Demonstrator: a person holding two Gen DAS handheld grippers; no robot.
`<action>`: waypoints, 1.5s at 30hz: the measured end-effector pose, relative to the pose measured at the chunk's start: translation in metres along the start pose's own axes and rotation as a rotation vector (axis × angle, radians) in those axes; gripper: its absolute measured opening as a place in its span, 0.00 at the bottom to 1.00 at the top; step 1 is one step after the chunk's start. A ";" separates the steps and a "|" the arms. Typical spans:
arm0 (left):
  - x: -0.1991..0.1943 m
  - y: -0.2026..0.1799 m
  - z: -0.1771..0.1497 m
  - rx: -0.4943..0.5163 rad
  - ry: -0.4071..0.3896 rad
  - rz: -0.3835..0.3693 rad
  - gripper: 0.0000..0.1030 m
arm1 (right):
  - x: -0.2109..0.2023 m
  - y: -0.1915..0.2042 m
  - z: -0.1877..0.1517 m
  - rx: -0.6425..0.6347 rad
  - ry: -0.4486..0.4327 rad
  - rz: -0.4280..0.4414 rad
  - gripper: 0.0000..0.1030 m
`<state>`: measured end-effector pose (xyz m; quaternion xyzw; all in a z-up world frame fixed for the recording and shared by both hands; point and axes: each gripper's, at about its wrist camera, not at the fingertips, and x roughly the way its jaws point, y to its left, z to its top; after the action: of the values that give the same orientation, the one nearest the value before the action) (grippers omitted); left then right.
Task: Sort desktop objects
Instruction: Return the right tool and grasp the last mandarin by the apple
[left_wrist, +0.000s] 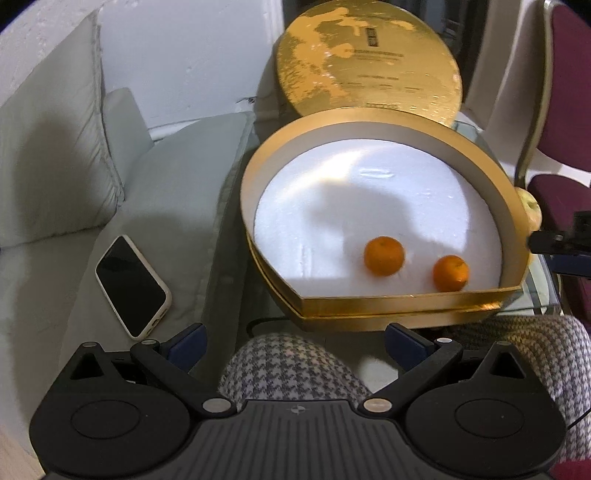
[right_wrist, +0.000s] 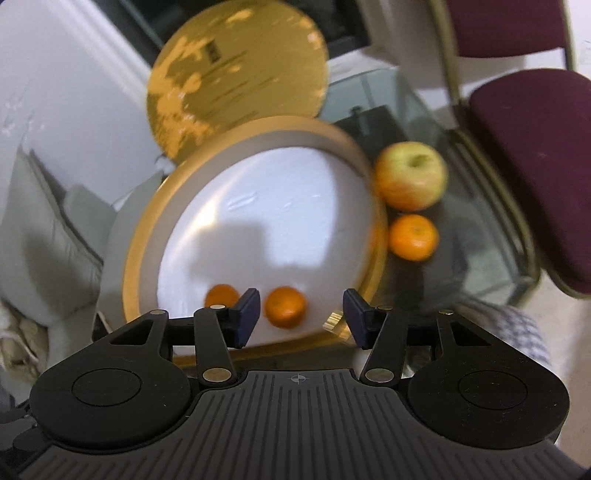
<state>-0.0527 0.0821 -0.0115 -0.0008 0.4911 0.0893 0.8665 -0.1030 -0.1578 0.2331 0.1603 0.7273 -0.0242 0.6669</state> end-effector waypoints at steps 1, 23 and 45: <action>-0.003 -0.003 -0.001 0.012 -0.004 0.001 0.99 | -0.005 -0.007 -0.003 0.011 -0.005 -0.006 0.54; -0.050 -0.123 -0.005 0.416 -0.105 0.077 0.99 | -0.044 -0.095 -0.043 0.161 -0.101 0.053 0.64; -0.010 -0.128 0.022 0.420 -0.020 0.085 0.99 | 0.010 -0.123 -0.010 0.269 -0.053 0.067 0.58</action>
<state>-0.0193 -0.0431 -0.0029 0.2014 0.4901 0.0215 0.8478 -0.1454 -0.2699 0.2025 0.2718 0.6939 -0.1034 0.6587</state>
